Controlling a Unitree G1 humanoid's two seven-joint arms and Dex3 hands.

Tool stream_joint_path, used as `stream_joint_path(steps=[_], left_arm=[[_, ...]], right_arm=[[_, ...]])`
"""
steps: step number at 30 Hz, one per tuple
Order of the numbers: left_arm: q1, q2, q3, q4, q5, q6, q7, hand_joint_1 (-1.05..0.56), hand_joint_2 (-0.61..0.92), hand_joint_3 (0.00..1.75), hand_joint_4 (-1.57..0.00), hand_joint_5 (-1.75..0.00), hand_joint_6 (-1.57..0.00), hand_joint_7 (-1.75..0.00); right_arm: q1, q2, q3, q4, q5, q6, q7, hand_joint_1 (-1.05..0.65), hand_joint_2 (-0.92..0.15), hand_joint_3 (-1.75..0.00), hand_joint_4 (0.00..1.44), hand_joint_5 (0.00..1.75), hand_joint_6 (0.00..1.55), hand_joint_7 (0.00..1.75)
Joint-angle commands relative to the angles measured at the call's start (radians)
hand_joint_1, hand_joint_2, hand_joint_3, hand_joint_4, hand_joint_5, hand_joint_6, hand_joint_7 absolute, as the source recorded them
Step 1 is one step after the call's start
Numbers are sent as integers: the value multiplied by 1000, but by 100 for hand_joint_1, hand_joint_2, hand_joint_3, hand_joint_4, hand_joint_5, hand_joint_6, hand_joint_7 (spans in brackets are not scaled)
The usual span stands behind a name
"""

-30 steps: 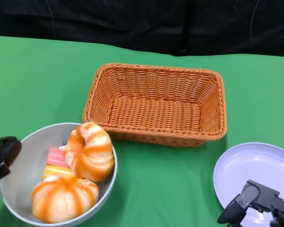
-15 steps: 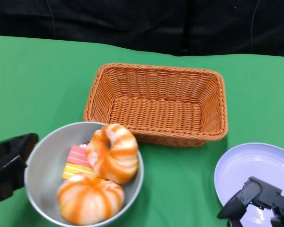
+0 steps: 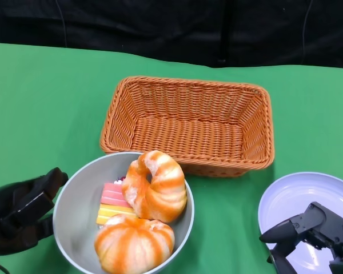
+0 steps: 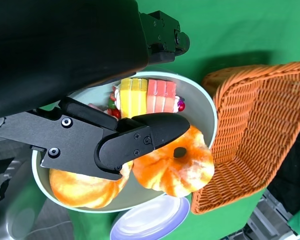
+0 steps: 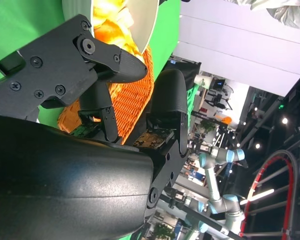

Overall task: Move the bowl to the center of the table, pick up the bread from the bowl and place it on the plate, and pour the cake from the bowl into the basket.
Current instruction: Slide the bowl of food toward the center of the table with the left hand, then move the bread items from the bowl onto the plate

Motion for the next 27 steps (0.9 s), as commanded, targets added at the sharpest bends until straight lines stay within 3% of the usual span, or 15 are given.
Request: stream_joint_path(steps=[1,8,9,11,13,15,19,23,27], left_arm=[[-35,-24,0,-21,-15,35,31,-60,92,71,0,0,0,0],[-46,-40,-2,-33,-11,63,51,-60,92,70,0,0,0,0],[-63,-55,-19,-24,-14,65,49,-60,92,70,0,0,0,0],[-83,-73,-40,-11,-17,66,46,-62,92,65,0,0,0,0],[-88,-77,-44,-8,-17,67,46,-62,92,64,0,0,0,0],[-91,-80,-69,-7,-11,56,44,-63,92,63,0,0,0,0],[-93,-81,-82,-5,-10,50,44,-64,92,62,0,0,0,0],[-77,-99,-130,-54,1,53,59,-63,92,63,0,0,0,0],[-74,-101,-135,-60,4,51,62,-63,92,63,0,0,0,0]], right_arm=[[10,-29,61,-103,-100,20,45,-24,-61,-86,58,137,49,110],[4,-64,75,-143,-117,79,48,-26,-61,-84,54,132,42,108],[-39,-82,81,-169,-178,147,89,-26,-61,-84,54,132,41,108],[-95,-107,92,-206,-255,242,140,-43,-83,-33,28,115,25,81],[-111,-114,102,-223,-280,286,151,-46,-90,-17,22,111,23,74],[-179,-87,135,-216,-377,372,156,-50,-91,-11,17,110,18,68],[-216,-73,169,-224,-444,445,158,-52,-92,-7,13,110,16,64],[-344,-51,194,-101,-583,492,127,-54,-92,-9,1,97,6,58],[-362,-38,201,-76,-605,494,118,-55,-92,-10,0,92,5,57]])
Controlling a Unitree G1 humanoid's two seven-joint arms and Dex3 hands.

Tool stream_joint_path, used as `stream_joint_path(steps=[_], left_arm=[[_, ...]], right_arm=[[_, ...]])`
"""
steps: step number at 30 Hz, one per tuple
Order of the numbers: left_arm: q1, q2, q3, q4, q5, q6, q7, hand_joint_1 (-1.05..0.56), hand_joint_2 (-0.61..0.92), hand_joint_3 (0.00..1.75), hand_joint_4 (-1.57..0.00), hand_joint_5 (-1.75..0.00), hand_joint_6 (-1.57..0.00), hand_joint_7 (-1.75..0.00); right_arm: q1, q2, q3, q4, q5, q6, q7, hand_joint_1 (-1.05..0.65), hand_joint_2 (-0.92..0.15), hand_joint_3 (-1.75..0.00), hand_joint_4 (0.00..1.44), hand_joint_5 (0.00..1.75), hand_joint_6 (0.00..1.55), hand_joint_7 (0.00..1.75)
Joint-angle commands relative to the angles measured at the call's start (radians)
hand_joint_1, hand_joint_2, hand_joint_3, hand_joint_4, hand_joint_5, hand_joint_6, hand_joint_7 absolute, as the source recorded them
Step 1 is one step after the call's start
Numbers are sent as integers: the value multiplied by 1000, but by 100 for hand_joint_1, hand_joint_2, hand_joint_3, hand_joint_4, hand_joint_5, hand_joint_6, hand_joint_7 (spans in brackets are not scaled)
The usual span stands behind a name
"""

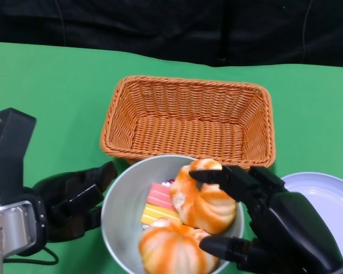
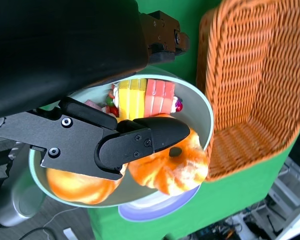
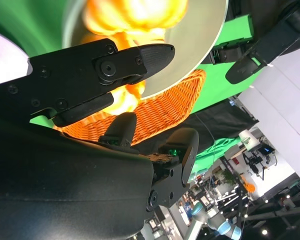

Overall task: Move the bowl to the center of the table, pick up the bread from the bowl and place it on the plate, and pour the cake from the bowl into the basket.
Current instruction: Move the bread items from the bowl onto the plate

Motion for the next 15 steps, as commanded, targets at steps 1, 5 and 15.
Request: stream_joint_path(steps=[1,5,15], left_arm=[[8,9,0,-14,2,-8,8,-63,92,63,0,0,0,0],[15,9,-12,-20,6,-9,9,-63,92,63,0,0,0,0],[39,26,-64,-38,22,-54,12,-62,92,59,0,0,0,0]], right_arm=[[-3,2,2,10,-8,5,-14,-55,-92,-10,0,91,5,57],[-52,-3,4,85,-53,-13,-60,-56,-92,-9,0,89,5,57],[-187,-27,5,299,-151,-48,-188,-61,-92,-9,0,79,7,53]])
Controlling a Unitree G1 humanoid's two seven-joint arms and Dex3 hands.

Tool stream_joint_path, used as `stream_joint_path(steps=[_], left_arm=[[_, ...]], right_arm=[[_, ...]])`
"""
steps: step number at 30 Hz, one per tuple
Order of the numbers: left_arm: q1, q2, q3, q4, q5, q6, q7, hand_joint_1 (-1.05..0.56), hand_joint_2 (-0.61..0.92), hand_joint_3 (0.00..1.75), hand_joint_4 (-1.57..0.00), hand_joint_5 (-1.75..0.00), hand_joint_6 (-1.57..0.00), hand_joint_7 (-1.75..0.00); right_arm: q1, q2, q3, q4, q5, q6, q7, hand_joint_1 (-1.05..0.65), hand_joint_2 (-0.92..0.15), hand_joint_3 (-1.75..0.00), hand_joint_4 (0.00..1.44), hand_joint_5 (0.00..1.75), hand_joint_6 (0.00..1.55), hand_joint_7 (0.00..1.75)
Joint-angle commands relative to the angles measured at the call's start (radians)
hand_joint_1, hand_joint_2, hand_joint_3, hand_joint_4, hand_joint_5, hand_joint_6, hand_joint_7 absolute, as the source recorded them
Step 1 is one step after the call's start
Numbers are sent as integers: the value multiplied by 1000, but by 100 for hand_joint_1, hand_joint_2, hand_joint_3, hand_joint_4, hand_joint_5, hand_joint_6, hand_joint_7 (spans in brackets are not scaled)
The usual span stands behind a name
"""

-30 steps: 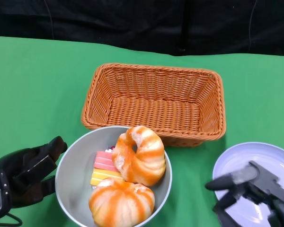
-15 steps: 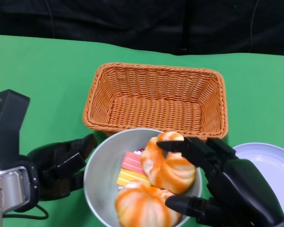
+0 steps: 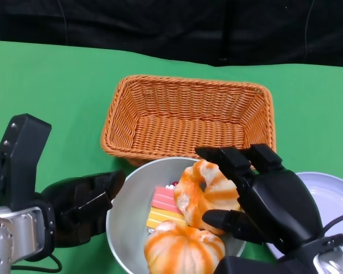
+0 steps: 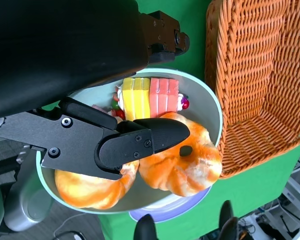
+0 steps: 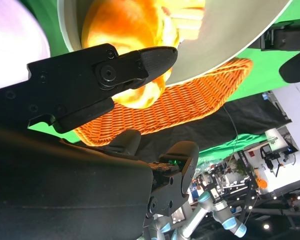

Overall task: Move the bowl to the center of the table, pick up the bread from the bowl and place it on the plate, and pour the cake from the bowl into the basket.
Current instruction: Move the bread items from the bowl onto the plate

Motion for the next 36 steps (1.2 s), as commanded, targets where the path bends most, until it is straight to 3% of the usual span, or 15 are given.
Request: stream_joint_path(steps=[1,8,12,17,22,23,25,27,28,29,30,32,33,34,36], left_arm=[[9,20,-2,-12,11,-17,5,-62,92,59,0,0,0,0],[9,21,-3,-11,10,-18,6,-62,92,59,0,0,0,0],[86,168,-221,-107,186,-250,-11,-60,92,58,-14,-7,-6,-3],[115,188,-254,-126,233,-346,-19,-63,92,57,-13,-7,-9,-4],[126,198,-268,-136,259,-387,-26,-61,92,59,-11,-6,-9,-3],[125,199,-271,-134,262,-389,-27,-61,92,59,-11,-6,-10,-3],[124,200,-275,-131,267,-393,-28,-62,92,59,-12,-7,-10,-4],[123,197,-279,-135,272,-389,-26,-62,92,60,-12,-7,-11,-4],[122,194,-282,-137,276,-383,-23,-62,92,60,-13,-7,-11,-4],[120,193,-286,-139,280,-379,-21,-62,92,60,-13,-7,-11,-4],[120,192,-288,-140,283,-377,-20,-62,92,60,-14,-8,-11,-4],[119,194,-291,-140,286,-378,-22,-62,92,61,-14,-8,-12,-4],[119,196,-293,-140,288,-379,-24,-63,92,61,-14,-8,-11,-3],[118,196,-295,-139,290,-381,-26,-63,92,61,-13,-8,-11,-3],[119,195,-294,-138,289,-382,-28,-63,92,61,-13,-7,-11,-3]], right_arm=[[-5,-14,0,7,2,-9,-19,-61,-92,-9,0,79,7,53],[-6,-15,2,8,3,-9,-21,-61,-92,-9,0,79,7,51],[-89,-58,18,237,-70,-2,-79,-61,-92,-8,0,84,14,42],[-116,-73,45,323,-75,-1,-110,-60,-92,-7,3,86,17,38],[-145,-67,72,422,-76,12,-155,-52,-92,-1,15,79,30,25],[-153,-61,73,454,-62,-9,-201,-51,-92,-1,16,78,31,23],[-164,-57,74,496,-42,-38,-263,-35,-92,-1,33,77,50,22],[-178,-59,75,531,-28,-74,-326,-32,-92,-2,37,75,54,20],[-187,-62,72,551,-10,-119,-376,-22,-92,-3,63,101,82,30],[-194,-64,69,569,6,-161,-423,-18,-91,-4,80,118,100,36],[-200,-66,68,583,18,-192,-456,-14,-89,-6,94,133,112,49],[-211,-70,70,604,26,-250,-530,-12,-87,-10,101,141,114,61],[-216,-71,71,613,26,-282,-573,-11,-73,-44,102,157,101,114],[-221,-71,70,621,28,-314,-611,-10,-47,-96,103,168,90,150],[-223,-71,68,611,18,-338,-660,-11,-34,-125,102,173,81,168]])
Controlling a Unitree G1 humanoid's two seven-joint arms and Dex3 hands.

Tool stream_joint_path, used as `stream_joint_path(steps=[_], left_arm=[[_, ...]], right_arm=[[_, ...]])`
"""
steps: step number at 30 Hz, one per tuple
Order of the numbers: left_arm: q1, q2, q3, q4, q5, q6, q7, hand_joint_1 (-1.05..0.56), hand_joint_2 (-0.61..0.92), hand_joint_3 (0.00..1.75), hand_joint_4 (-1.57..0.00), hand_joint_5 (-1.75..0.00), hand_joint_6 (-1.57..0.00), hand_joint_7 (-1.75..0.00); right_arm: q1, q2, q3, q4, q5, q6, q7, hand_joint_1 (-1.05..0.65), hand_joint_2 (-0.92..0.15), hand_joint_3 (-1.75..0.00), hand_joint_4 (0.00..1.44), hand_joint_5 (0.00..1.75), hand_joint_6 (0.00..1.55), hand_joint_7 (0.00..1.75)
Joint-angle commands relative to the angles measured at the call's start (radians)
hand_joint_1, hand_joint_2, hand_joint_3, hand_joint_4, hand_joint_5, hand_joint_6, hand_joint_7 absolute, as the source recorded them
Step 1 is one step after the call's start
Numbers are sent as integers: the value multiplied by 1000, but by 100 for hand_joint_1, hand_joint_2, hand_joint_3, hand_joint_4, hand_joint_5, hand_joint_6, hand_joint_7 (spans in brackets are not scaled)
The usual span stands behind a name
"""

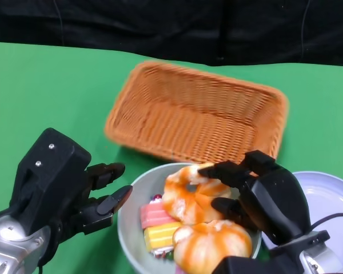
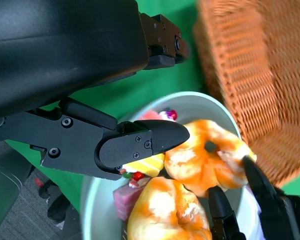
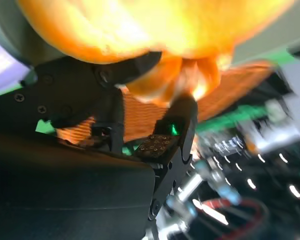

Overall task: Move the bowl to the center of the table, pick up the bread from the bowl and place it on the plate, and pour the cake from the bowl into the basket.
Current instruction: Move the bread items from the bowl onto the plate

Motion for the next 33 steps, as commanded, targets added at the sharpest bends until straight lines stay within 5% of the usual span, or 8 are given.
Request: stream_joint_path(steps=[1,21,27,29,30,31,33], left_arm=[[3,14,-2,-9,8,-3,-14,-62,92,61,-13,-7,-11,-3],[1,15,-9,13,9,-22,-46,-62,92,59,-13,-8,-10,-1],[-1,11,-10,11,12,-11,-41,-61,92,58,-13,-8,-11,-1],[-1,10,-12,9,14,-11,-39,-61,92,58,-13,-8,-11,-1],[-1,10,-13,10,15,-12,-39,-61,92,58,-13,-8,-11,-1],[-2,11,-14,9,15,-10,-39,-61,92,58,-13,-8,-11,-1],[-4,11,-14,6,16,-6,-39,-61,92,58,-12,-8,-11,-1]], right_arm=[[-3,-13,-2,6,1,-37,-66,-12,-33,-127,101,174,79,172],[4,1,-39,-139,26,-110,-132,-11,-20,-153,102,175,77,175],[13,5,-48,-192,51,-112,-77,-14,-19,-158,102,175,77,174],[22,4,-46,-231,70,-91,-3,-14,-16,-154,94,168,86,132],[27,5,-46,-246,74,-80,27,-18,-22,-134,93,146,90,100],[34,9,-43,-267,76,-55,72,-19,-25,-125,94,137,93,85],[53,13,-33,-325,69,23,201,-30,-45,-89,69,105,78,46]])
